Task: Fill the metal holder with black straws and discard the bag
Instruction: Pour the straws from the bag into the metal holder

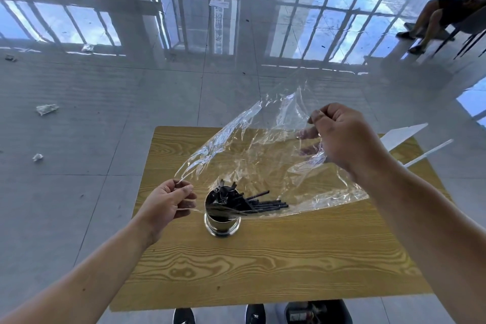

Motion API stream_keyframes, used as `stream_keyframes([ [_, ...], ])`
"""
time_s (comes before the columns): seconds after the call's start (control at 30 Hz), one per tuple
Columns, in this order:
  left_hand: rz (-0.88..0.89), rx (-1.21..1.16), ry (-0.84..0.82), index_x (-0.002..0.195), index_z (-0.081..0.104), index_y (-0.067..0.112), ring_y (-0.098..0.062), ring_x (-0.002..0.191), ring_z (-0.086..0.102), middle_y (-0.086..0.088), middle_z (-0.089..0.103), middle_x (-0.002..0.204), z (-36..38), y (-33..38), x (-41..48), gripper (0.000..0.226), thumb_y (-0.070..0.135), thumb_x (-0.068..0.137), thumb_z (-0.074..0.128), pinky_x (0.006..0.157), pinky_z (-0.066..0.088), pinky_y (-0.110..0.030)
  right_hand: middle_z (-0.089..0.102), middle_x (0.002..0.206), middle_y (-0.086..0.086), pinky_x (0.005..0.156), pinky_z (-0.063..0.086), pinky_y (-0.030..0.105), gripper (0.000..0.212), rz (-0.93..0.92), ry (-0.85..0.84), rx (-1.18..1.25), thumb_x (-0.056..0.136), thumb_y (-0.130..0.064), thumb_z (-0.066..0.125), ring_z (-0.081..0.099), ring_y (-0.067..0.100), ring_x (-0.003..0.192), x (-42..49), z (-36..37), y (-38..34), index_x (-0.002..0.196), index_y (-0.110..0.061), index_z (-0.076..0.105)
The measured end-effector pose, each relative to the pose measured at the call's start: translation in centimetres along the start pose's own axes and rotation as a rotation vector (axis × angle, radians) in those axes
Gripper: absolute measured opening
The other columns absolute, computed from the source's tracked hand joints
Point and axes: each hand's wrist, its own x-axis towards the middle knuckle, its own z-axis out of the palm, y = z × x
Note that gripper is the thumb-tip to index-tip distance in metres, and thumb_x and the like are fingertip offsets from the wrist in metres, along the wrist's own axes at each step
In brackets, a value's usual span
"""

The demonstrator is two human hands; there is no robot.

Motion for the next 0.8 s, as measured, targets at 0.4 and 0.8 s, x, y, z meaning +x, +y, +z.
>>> stream_keyframes([
  [0.4,-0.008,-0.026,-0.004,0.103,0.069,0.018,-0.017,0.074,0.076,-0.006,0.080,0.090,0.3,0.2,0.1,0.003,0.020,0.102,0.069,0.065,0.060,-0.031,0.084,0.084,-0.003,0.063,0.059,0.058,0.021,-0.063,0.007,-0.141,0.089,-0.053,0.052,0.078,0.043,0.075,1.4,-0.5,-1.0,0.092,-0.041,0.069],
  [0.8,0.008,-0.046,-0.012,0.103,0.070,0.018,-0.020,0.076,0.076,-0.007,0.080,0.090,0.7,0.5,-0.1,0.003,0.020,0.102,0.068,0.071,0.059,-0.036,0.084,0.084,-0.005,0.049,0.039,0.028,0.023,-0.090,-0.004,-0.119,0.101,-0.033,0.053,0.050,0.021,0.044,1.5,-0.1,-4.2,0.092,-0.019,0.069],
])
